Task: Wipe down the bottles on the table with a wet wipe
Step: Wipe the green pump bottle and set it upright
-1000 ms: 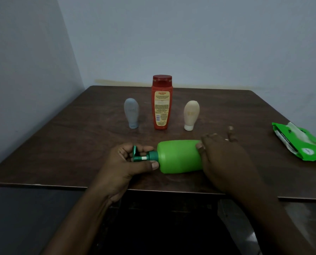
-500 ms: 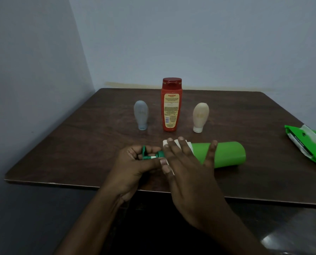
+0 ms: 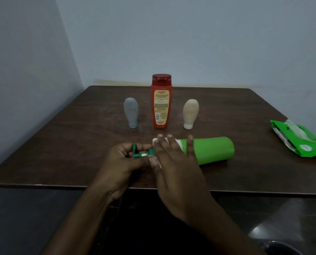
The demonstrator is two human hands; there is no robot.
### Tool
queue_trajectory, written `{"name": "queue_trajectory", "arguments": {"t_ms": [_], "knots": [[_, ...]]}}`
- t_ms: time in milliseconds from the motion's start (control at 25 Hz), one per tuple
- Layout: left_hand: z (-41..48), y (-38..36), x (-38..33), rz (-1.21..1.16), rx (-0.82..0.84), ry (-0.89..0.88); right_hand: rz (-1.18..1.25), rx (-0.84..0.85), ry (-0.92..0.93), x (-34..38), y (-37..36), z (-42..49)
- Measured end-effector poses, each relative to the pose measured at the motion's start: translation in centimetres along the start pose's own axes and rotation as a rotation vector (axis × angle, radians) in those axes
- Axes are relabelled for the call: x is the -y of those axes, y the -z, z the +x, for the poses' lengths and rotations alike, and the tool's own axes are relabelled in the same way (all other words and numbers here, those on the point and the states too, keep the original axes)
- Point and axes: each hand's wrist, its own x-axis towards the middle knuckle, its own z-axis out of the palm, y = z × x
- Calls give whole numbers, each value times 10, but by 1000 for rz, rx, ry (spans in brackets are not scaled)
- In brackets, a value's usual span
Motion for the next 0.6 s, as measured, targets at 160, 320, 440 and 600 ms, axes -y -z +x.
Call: {"name": "queue_trajectory", "arguments": {"t_ms": [160,320,440,600], "knots": [[4,3,5,15,-6,-18,-6,38,-63,-7,12,25],[8,4,6,-29,-21,-6,-74,65,-154,-51,22,20],[9,3,7,-46,-10,-17,-88,49,-297,-99,32,8],[8,3,6,-42,-19,-24,-19,20,-407,-122,35,-4]]}}
